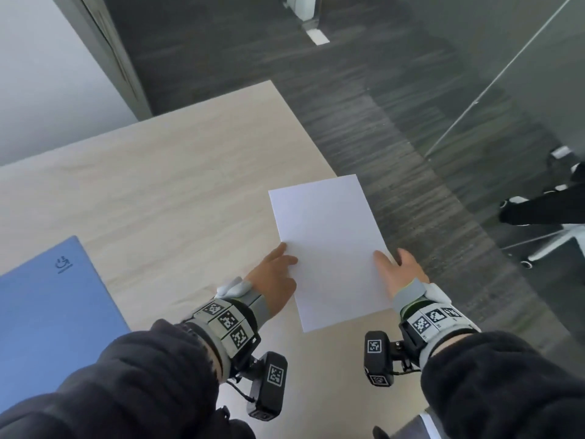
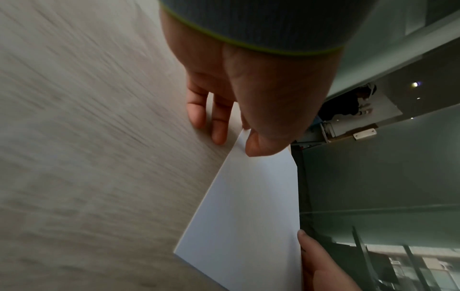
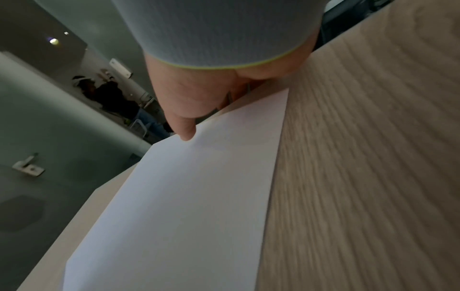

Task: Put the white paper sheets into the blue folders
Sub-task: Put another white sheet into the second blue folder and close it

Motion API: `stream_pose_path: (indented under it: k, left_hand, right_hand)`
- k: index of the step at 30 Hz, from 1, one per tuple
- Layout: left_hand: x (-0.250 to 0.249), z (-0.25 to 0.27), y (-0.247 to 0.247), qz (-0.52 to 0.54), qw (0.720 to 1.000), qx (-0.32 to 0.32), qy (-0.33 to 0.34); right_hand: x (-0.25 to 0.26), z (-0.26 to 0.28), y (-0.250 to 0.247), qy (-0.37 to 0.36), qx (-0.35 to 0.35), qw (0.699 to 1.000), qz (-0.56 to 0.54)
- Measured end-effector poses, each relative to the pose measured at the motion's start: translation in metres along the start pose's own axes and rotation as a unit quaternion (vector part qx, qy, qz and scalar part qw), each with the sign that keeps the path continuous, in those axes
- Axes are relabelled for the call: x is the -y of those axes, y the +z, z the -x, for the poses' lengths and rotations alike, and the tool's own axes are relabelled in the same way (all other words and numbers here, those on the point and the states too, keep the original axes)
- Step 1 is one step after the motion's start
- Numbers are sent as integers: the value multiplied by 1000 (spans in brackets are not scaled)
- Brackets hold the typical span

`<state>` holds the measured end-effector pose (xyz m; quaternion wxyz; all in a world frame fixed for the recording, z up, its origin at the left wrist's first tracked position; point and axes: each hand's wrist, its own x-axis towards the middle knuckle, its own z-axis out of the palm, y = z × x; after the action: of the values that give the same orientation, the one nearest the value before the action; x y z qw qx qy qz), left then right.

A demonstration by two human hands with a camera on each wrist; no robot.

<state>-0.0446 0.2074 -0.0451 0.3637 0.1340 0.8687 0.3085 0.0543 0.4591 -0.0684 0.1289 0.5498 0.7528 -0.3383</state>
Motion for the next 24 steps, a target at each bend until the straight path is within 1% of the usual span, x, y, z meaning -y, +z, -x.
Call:
stream_pose_path:
  k: [2, 3, 5, 8, 10, 13, 15, 16, 17, 19, 20, 21, 22, 23, 24]
  left_hand:
    - [-9, -5, 6, 9, 1000, 3, 12]
    - [-12, -7, 8, 13, 1000, 3, 14]
    - [-14, -9, 10, 22, 1000, 2, 14]
    - [-12, -8, 6, 40, 999, -2, 15]
    - [-10, -7, 3, 64, 997, -30, 5]
    - [-5, -6, -8, 100, 990, -91, -30]
    - [-1, -5, -18, 147, 981, -110, -56]
    - [3, -5, -23, 203, 970, -110, -72]
    - [8, -3, -30, 283, 949, -106, -92]
    - [19, 4, -43, 442, 884, -90, -126]
    - [24, 9, -51, 498, 853, -86, -128]
    - [30, 15, -60, 532, 834, -89, -121]
    - [35, 19, -66, 542, 828, -93, -113]
    - [39, 25, -72, 542, 827, -104, -106]
    - [43, 33, -78, 533, 833, -113, -94]
  right_hand:
    - [-5, -6, -2, 9, 14, 998, -62]
    - [-6, -6, -3, 10, 15, 997, -75]
    - [-7, -7, -5, -3, -6, 997, -81]
    - [-3, -7, -9, -56, -51, 995, -69]
    - [-1, -1, -11, -112, -64, 986, -104]
    - [9, 17, -11, -180, -23, 969, -169]
    - [17, 23, -7, -194, 19, 958, -212]
    - [21, 26, -5, -184, 42, 952, -241]
    - [25, 30, -1, -172, 69, 946, -267]
    - [32, 43, 9, -164, 123, 931, -303]
    - [37, 52, 14, -171, 149, 920, -320]
    - [42, 61, 20, -181, 174, 910, -330]
    - [45, 69, 23, -189, 194, 904, -332]
    - [48, 76, 27, -199, 218, 897, -329]
    - [51, 82, 31, -207, 242, 890, -325]
